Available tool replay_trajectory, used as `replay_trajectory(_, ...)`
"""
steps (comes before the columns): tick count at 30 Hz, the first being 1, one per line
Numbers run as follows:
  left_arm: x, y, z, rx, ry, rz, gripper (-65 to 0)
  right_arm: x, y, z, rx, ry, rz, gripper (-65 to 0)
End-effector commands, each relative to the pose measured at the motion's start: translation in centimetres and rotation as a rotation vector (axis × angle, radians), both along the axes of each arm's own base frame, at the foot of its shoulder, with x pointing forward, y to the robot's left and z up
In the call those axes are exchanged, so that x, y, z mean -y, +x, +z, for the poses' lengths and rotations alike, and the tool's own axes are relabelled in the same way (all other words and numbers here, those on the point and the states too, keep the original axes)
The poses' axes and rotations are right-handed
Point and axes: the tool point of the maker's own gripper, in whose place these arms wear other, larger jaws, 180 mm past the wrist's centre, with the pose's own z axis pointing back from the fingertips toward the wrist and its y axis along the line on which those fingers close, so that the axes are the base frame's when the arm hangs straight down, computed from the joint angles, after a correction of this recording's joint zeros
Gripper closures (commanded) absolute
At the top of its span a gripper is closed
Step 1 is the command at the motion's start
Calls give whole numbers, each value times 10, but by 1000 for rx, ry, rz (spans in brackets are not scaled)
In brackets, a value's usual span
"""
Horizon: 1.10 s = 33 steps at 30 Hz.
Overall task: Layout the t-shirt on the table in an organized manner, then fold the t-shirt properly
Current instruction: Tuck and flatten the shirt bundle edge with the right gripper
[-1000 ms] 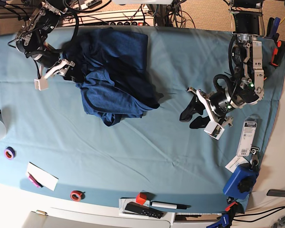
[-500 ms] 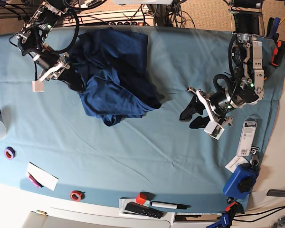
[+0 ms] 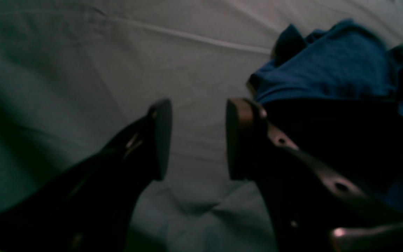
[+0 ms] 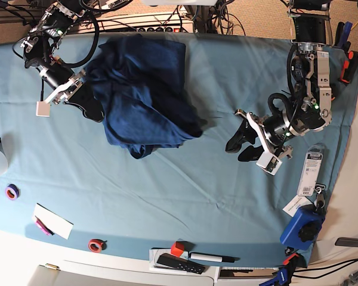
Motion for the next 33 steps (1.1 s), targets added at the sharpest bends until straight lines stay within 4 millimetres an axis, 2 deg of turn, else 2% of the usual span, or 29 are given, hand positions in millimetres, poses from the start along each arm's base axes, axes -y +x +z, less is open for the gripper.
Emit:
replay_trajectory(1,1,7,18,56,-32,-1,-264,4,5,15,55,6,-11,-173)
replay_trajectory(7,1,7,18,56,-32,-1,-264,4,5,15,55,5,-11,-173)
replay_trajectory(11,1,7,18,55,-32,-1,-264,7,4,4,11,-41,-10,-176)
replay_trajectory(15,1,7,18,55,-32,-1,-264,12,0,1,-6,-64,-8,-296)
replay_trajectory(19,1,7,18,55,-32,-1,-264,18,-4,-3,-29,-92,-13,-307)
replay_trajectory(21,1,7,18,55,-33,-1,-264,20,-7,-13,-69,-127,-14,-307)
replay_trajectory(26,1,7,18,55,-33,-1,-264,23,-24,-57,-249,-270,-7,-307)
replay_trajectory(28,1,7,18,55,-33,-1,-264,22,-23,-56,-241,-262,-7,-306)
replay_trajectory(33,1,7,18,55,-33,-1,-264,15,-15,-35,-149,-171,-10,-291)
